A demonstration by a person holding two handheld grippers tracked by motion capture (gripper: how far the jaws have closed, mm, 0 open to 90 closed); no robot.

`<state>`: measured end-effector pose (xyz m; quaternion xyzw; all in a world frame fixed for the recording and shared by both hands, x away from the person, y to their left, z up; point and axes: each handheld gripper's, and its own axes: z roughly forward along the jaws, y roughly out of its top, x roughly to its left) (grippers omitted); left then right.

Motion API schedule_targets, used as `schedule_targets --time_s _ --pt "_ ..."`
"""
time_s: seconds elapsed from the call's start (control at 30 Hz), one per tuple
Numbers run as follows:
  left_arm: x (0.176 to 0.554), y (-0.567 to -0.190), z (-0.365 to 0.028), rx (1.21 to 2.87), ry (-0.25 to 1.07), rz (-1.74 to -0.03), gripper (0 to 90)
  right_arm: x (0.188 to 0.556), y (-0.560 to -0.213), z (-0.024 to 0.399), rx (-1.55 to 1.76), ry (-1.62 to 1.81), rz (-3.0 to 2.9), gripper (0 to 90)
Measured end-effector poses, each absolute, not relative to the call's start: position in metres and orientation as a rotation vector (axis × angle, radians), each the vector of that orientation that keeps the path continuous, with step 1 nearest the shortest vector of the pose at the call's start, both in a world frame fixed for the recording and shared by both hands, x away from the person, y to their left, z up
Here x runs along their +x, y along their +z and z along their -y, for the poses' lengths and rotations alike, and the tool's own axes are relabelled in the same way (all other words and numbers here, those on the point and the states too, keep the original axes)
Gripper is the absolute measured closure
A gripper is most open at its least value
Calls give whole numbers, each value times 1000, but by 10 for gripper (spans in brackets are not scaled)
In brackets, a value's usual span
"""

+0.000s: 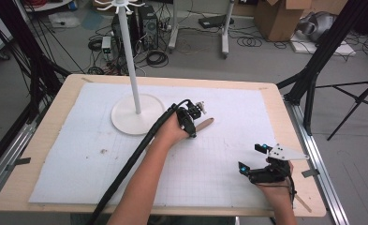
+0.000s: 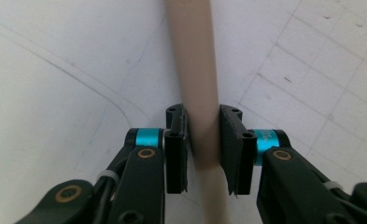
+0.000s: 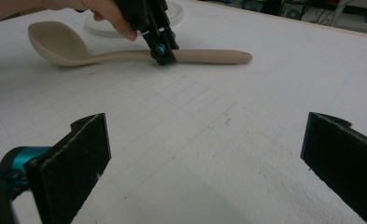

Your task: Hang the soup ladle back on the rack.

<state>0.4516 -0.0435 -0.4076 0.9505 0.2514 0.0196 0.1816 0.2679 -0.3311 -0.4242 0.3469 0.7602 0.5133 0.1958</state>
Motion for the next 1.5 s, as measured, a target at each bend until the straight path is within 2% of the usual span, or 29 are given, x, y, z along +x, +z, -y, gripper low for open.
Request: schedule_targets --time_s 0.07,0.5,0.87,1.5 --pt "448 -407 46 2701 89 -662 747 268 -424 331 971 1439 -2129 1" --pt "440 -398 46 2689 70 -560 750 268 -424 331 965 1439 -2128 1" --pt "421 -355 16 2487 57 -463 748 268 -425 330 970 1433 -2138 1" --pt "402 -296 -57 2191 119 -441 749 269 -428 324 961 1419 -2161 2"
